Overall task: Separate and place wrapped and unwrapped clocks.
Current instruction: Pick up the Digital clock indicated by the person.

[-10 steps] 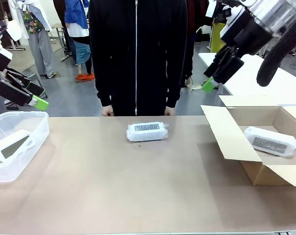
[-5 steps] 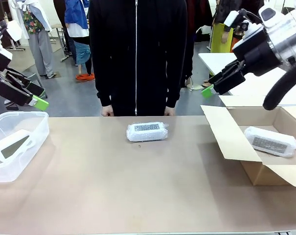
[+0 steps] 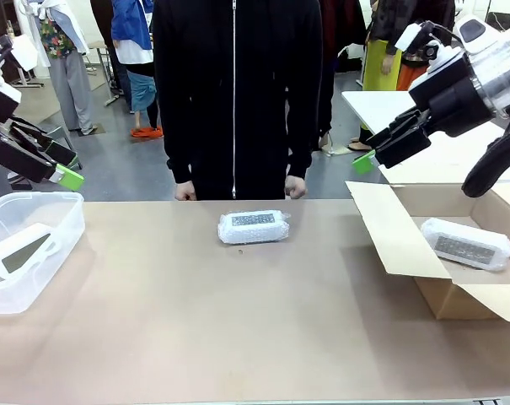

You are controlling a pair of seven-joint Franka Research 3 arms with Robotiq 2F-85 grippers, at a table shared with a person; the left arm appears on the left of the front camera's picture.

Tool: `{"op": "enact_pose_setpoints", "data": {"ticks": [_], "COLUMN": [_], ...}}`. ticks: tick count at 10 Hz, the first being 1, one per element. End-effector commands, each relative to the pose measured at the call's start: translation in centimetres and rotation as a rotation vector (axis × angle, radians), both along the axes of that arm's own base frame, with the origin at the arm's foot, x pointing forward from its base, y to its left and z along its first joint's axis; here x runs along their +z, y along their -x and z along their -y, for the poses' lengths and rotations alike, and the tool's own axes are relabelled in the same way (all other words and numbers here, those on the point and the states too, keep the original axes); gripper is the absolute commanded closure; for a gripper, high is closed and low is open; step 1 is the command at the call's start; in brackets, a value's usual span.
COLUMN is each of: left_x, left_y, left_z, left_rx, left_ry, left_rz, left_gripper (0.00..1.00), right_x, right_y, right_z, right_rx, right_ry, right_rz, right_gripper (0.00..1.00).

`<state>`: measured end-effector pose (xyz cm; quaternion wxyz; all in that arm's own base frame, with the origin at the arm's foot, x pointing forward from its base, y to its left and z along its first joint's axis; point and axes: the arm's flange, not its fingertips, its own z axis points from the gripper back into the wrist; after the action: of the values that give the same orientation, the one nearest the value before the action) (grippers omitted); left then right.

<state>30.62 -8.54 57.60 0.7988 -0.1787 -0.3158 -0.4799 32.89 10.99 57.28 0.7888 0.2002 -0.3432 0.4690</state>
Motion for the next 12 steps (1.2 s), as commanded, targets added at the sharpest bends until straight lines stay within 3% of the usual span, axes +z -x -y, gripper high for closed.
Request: {"op": "enact_pose_setpoints", "data": {"ticks": [1,12], "left_x": [0.0,0.0], "left_y": [0.06,0.06], "left_z": [-0.07,-0.07], "left_rx": [-0.001,-0.001], "left_ry": [0.004,0.004], "left_rz": [0.0,0.0], "left_gripper": [0.0,0.0], "right_x": [-0.14,-0.14], "right_y": [0.19,0.19], "right_z": [-0.28,-0.28], "right_rx": [0.009,0.009], "right_ry": [0.006,0.006], "right_rz": [-0.007,-0.007], "right_gripper": [0.0,0.0]}}
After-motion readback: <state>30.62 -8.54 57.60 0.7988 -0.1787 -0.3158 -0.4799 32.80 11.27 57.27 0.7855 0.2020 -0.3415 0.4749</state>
